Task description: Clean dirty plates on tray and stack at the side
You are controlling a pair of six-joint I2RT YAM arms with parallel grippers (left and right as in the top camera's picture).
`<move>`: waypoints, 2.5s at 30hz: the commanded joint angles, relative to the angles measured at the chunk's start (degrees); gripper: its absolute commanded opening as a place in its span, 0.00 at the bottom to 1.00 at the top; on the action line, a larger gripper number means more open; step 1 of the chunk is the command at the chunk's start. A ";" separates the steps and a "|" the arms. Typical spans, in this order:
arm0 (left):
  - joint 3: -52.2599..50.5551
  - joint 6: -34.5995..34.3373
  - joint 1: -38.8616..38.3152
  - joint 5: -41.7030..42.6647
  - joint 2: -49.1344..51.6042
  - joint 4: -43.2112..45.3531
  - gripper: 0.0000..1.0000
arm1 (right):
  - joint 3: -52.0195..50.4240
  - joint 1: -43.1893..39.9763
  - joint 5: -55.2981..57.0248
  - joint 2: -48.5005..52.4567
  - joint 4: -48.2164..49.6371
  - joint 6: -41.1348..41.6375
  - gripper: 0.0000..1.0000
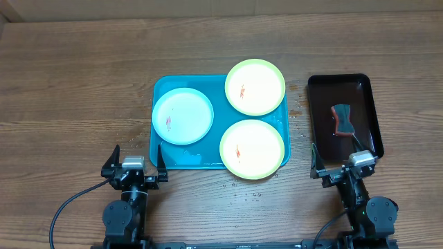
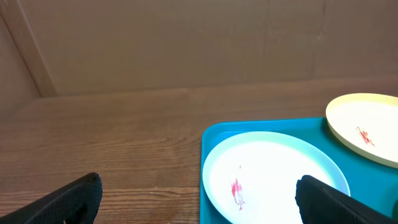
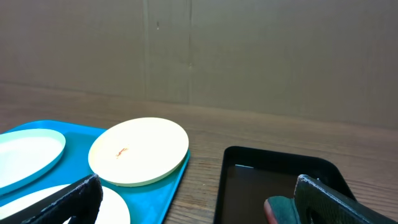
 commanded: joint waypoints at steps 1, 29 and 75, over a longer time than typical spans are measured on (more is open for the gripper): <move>-0.20 0.07 0.26 0.33 -0.59 0.17 1.00 | -0.61 0.37 0.46 -0.61 0.22 0.24 1.00; -0.20 0.07 0.26 0.33 -0.59 0.17 1.00 | -0.61 0.37 0.61 -0.61 0.22 0.22 1.00; 3.98 0.04 0.26 5.20 0.24 -1.97 1.00 | 3.48 0.20 0.61 -0.61 -3.54 0.46 1.00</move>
